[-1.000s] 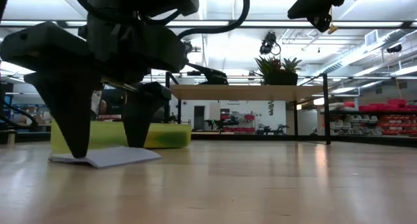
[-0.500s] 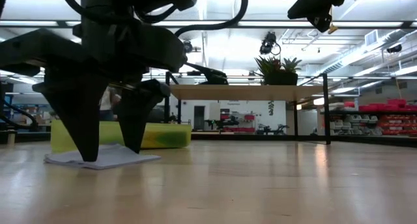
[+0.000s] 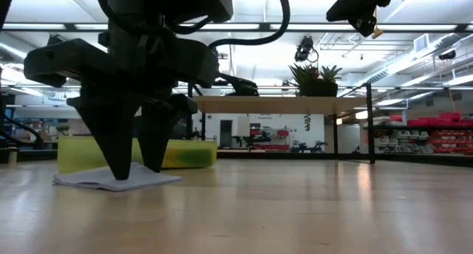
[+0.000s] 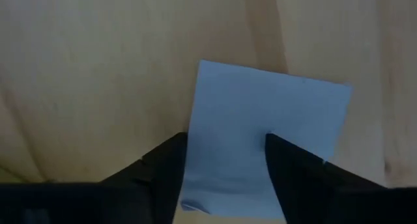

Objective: Pack school essentials
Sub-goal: Put the white sticky note into the yellow supply box

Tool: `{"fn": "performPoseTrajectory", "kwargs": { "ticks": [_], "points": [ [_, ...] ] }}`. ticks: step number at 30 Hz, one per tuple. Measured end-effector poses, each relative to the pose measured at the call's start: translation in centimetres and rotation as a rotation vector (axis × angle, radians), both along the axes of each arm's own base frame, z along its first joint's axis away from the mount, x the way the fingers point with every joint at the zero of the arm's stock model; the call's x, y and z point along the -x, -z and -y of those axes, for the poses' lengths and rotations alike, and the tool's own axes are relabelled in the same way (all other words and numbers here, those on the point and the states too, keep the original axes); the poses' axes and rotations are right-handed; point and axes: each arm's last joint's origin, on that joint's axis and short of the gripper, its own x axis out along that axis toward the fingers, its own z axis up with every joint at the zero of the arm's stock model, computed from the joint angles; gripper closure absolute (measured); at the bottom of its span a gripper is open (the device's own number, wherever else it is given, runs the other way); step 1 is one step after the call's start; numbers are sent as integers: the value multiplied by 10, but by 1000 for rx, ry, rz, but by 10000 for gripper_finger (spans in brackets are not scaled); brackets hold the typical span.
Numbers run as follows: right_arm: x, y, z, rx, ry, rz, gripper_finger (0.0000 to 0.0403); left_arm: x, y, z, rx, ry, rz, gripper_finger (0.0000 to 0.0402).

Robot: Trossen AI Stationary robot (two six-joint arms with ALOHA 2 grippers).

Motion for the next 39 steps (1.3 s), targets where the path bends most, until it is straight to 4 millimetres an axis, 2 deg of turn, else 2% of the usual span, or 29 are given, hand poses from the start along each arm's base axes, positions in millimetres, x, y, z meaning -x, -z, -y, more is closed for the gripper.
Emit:
{"fn": "performPoseTrajectory", "kwargs": {
  "ticks": [13, 21, 29, 39],
  "points": [
    [0, 0, 0, 0, 0, 0, 364, 0, -1, -4, -41, 40, -3, 322],
    [0, 0, 0, 0, 0, 0, 364, 1, 0, -6, -51, 36, 2, 390],
    [0, 0, 0, -1, 0, 0, 364, 2, 1, -6, -51, 33, -5, 399],
    [0, 0, 0, 6, -4, -1, 364, -3, -18, -4, -61, 54, -50, 401]
  ]
}}
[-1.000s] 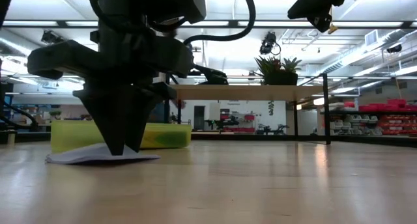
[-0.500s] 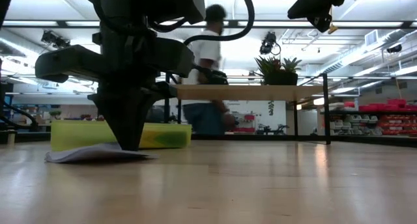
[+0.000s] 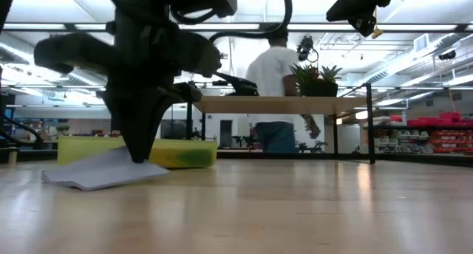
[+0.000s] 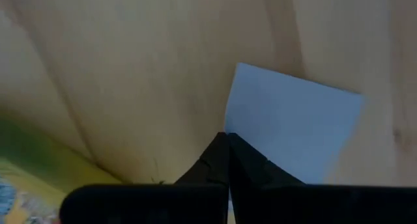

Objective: Pack school essentials
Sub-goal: Put the white sticky note into the yellow supply box

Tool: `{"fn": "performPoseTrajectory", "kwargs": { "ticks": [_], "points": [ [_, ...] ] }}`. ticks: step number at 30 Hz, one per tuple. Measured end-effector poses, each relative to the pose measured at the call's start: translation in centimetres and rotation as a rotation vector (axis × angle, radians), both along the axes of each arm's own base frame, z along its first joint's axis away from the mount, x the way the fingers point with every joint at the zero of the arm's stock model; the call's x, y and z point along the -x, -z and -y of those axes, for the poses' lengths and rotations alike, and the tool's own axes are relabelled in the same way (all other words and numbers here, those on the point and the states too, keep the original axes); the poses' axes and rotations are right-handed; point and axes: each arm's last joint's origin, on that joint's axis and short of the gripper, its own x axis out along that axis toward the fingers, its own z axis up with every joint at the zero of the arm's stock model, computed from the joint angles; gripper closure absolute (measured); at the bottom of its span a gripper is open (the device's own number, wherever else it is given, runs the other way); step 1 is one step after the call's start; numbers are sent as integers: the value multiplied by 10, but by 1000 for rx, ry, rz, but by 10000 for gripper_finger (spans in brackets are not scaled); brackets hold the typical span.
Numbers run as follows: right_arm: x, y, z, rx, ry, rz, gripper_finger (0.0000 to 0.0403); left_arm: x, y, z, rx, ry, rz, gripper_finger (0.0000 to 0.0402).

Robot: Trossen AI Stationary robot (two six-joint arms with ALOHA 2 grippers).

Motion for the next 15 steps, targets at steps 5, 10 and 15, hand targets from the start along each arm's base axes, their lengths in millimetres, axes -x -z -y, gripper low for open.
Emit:
{"fn": "performPoseTrajectory", "kwargs": {
  "ticks": [5, 10, 15],
  "points": [
    [0, 0, 0, 6, -3, -1, 364, -6, -16, -2, 1, -10, 3, 401],
    [0, 0, 0, 11, -6, -1, 364, -5, -41, -15, 18, -70, 52, 401],
    [0, 0, 0, 20, -11, -2, 364, 5, -65, -38, 27, -198, 60, 402]
  ]
}}
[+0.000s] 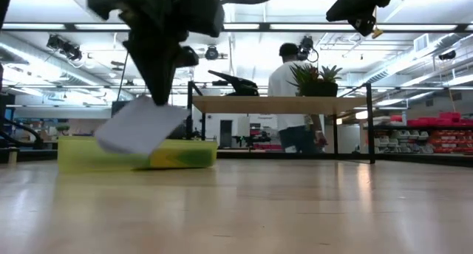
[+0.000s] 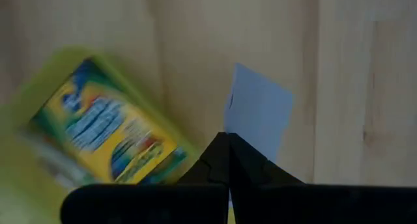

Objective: Pack school essentials
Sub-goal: Put the white sticky note into the yellow supply box

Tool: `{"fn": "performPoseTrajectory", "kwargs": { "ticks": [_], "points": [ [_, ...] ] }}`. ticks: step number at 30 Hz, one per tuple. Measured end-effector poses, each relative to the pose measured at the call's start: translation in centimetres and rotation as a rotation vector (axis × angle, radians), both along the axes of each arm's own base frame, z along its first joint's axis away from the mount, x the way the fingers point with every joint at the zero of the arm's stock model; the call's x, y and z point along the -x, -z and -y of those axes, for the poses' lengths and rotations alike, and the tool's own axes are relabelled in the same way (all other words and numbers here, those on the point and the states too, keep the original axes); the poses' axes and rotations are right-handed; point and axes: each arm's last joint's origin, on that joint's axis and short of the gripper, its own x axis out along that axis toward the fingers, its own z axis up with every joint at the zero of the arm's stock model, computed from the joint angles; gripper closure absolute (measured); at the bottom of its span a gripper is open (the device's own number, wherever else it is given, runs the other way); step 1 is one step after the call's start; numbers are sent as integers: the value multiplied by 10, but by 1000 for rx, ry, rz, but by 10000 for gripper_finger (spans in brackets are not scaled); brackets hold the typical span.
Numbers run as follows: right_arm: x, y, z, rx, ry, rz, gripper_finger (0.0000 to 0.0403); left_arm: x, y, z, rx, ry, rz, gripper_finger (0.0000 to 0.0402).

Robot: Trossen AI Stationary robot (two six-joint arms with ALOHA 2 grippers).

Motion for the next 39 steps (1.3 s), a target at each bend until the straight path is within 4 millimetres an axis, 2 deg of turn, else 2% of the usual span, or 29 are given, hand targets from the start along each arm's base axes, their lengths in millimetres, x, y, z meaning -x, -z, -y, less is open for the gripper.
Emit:
{"fn": "performPoseTrajectory", "kwargs": {
  "ticks": [7, 13, 18, 23, 27, 31, 33, 39],
  "points": [
    [0, -1, 0, 13, -7, 5, 364, 11, -22, -40, 10, -162, 3, 401],
    [0, -1, 0, 12, -7, 7, 364, 22, -24, -77, 1, -258, -42, 401],
    [-1, -1, 0, 8, -4, 12, 364, 44, -11, -105, 24, -374, -40, 401],
    [-1, -2, 0, 6, -3, 18, 364, 65, 6, -125, 93, -571, 16, 401],
    [-1, -2, 0, -5, 3, 19, 364, 83, 19, -133, 190, -721, 46, 401],
    [-1, -2, 0, -6, 3, 19, 364, 98, 33, -131, 321, -827, -51, 401],
    [-1, -2, 0, 0, 0, 21, 364, 101, 38, -127, 372, -856, -86, 401],
    [-1, -2, 0, 12, -7, 25, 364, 101, 41, -116, 372, -892, -116, 384]
  ]
}}
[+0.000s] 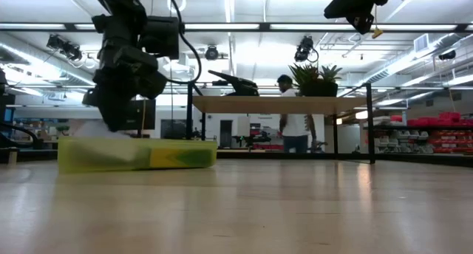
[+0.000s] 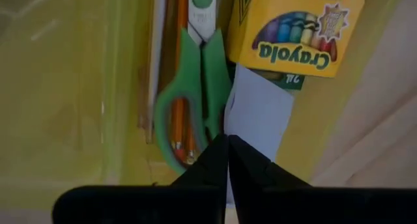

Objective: Pack school essentials
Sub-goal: Put the white sticky note into the yellow supply box, then return to Home Position

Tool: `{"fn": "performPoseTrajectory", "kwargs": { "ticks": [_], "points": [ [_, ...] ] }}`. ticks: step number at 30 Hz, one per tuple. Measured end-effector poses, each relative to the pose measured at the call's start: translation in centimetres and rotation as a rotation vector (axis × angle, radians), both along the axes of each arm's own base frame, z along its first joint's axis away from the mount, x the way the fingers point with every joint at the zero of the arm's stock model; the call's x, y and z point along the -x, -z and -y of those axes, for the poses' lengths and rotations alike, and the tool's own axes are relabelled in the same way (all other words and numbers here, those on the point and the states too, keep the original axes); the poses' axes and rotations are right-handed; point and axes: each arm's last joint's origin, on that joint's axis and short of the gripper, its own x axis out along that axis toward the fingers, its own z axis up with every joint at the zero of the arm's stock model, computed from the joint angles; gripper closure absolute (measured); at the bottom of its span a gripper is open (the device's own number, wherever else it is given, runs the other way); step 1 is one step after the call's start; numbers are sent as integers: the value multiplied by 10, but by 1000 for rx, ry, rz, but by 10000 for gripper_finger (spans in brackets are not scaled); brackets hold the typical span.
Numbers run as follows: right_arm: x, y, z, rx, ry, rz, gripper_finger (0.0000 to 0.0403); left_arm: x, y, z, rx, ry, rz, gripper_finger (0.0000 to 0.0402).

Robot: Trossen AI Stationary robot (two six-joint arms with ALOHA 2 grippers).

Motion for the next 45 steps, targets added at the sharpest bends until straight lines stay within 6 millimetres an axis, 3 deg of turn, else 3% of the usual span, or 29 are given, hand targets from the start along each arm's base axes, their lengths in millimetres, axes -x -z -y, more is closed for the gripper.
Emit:
{"fn": "performPoseTrajectory", "kwargs": {
  "ticks": [6, 12, 16, 20, 28, 36, 45],
  "points": [
    [0, 0, 0, 0, 0, 3, 364, -1, 0, 7, -45, -66, -35, 366],
    [0, -1, 0, 4, -2, 7, 364, -2, -2, 9, -93, -55, -34, 298],
    [4, -2, 0, 14, -7, 10, 364, -3, -22, 8, -155, -48, 80, 251],
    [19, -12, 0, 35, -16, 74, 364, 6, -49, 9, -293, -101, 224, 236],
    [62, -19, 0, 27, -86, 172, 382, 46, -98, 3, -519, -236, 424, 291],
    [93, 22, 3, -93, -7, 226, 396, 73, -126, 5, -621, -258, 593, 350],
    [115, 53, 3, -167, 37, 304, 397, 72, -142, 17, -768, -91, 843, 396]
  ]
}}
